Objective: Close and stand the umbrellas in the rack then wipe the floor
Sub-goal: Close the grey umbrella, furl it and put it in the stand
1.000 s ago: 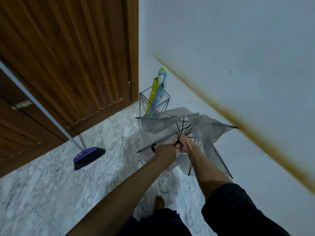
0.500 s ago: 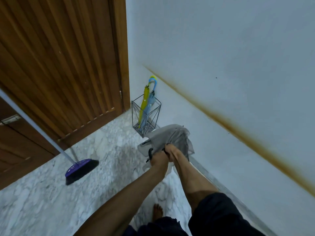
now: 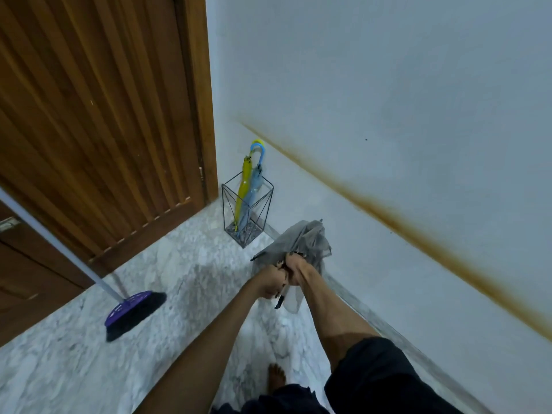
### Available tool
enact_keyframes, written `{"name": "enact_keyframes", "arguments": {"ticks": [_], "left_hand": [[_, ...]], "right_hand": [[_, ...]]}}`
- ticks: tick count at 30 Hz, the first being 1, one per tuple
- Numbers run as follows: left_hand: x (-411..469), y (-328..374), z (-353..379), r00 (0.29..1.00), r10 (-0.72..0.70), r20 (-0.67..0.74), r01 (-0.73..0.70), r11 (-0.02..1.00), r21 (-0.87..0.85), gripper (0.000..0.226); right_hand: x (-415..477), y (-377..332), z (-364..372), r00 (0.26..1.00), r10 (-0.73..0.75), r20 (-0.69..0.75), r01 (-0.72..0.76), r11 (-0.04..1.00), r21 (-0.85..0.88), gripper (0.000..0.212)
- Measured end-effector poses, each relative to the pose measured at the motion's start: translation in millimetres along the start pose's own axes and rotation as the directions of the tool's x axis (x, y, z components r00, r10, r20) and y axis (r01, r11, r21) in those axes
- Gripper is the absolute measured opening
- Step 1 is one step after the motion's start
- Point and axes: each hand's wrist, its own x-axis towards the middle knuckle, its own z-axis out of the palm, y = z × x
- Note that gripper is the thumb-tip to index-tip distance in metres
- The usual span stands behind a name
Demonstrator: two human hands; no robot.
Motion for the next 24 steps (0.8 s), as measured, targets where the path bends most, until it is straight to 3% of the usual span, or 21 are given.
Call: {"name": "enact_keyframes", "arguments": {"ticks": [1,4,8,11,16,19,24], "left_hand": [[-1,0,0,0.998,-0.032,-0.046,0.031,0.999,-0.020,0.032],[-2,6,6,0.991,0.043,-0.127,-0.018,0.982,0.188,0.039],[-8,7,14,0.973,0.063,-0.222,0.013,0.946,0.325,0.034],[-7,6,12,0.967,-0.059,-0.246,0.136,0.941,0.311,0.031],[-9,7,21,0.929,-0.035,-0.370,0.202,0.883,0.424,0.030],[-9,7,24,0.923,0.061,-0.380,0.142,0.865,0.482,0.031],[-5,7,21,0.941,0.112,-0.319,0.074,0.851,0.519,0.030]], "right_hand": [[-6,-1,-1,1.000,-0.021,0.009,0.021,1.000,-0.018,0.045],[-5,-5,-5,0.999,-0.042,0.006,0.042,0.999,0.012,0.042],[-3,-2,-5,0.994,-0.105,-0.033,0.103,0.994,-0.044,0.039],[-9,-2,2,0.996,-0.085,-0.036,0.081,0.992,-0.102,0.035],[-15,5,7,0.988,-0.146,0.054,0.151,0.983,-0.106,0.031],[-17,3,12,0.989,-0.137,0.058,0.141,0.988,-0.058,0.015],[-11,10,1,0.988,-0.139,0.065,0.137,0.990,0.030,0.021]]}}
